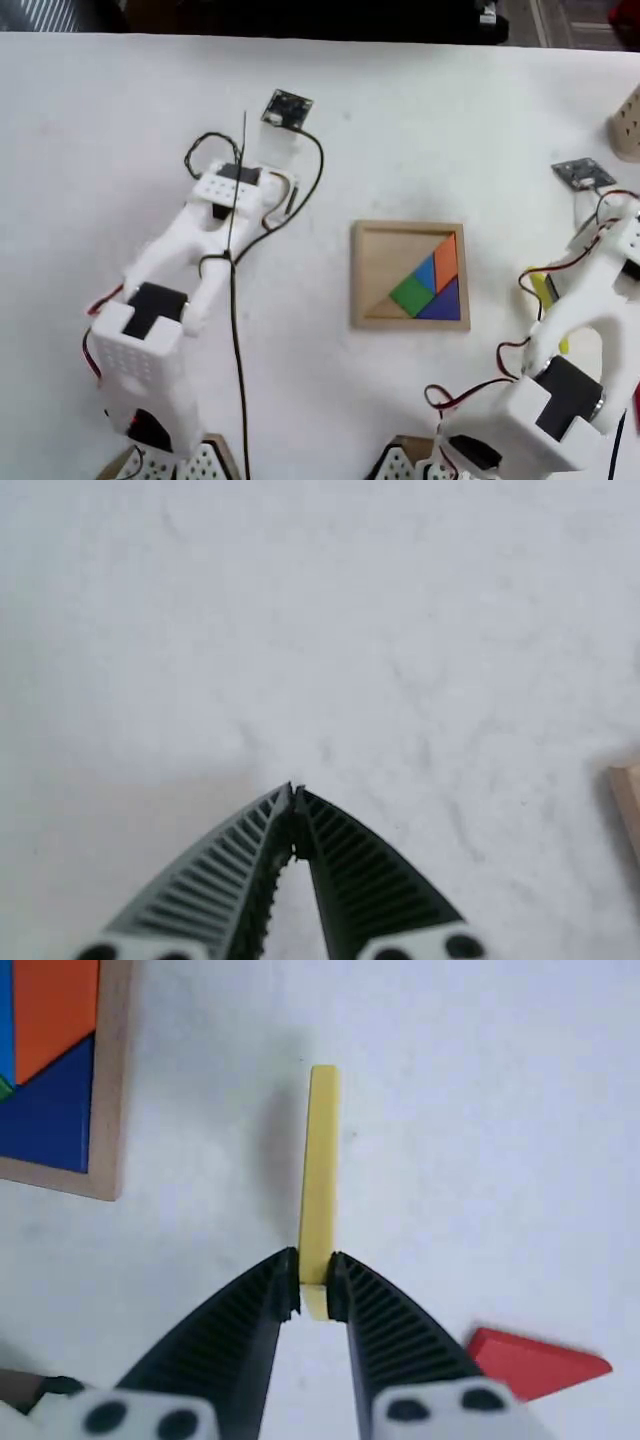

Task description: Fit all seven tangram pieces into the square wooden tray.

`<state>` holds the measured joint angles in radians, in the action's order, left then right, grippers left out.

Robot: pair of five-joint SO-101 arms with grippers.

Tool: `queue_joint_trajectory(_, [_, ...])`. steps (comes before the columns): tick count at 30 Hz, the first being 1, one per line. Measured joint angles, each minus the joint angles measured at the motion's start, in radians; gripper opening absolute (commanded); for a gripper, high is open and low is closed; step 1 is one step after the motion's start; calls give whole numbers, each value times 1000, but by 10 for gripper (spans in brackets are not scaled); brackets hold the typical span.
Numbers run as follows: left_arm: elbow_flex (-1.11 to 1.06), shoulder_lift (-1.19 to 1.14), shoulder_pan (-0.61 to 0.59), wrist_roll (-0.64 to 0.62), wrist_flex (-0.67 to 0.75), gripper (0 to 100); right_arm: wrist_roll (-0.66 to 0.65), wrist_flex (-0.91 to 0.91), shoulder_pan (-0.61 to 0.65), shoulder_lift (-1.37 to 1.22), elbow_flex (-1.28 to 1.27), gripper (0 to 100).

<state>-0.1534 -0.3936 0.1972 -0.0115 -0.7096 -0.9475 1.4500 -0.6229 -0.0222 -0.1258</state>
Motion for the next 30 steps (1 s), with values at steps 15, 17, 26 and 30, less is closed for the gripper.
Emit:
queue_joint_trajectory(15, [0, 0, -54, 0, 68, 23, 301, 256, 396, 0, 123, 19])
queue_joint_trajectory(17, [0, 0, -64, 0, 81, 23, 351, 256, 466, 0, 123, 19])
queue_joint_trajectory(26, [0, 0, -74, 0, 92, 23, 678, 112, 756, 0, 12, 19])
queue_joint_trajectory(30, [0, 0, -74, 0, 92, 23, 821, 6, 793, 0, -74, 19])
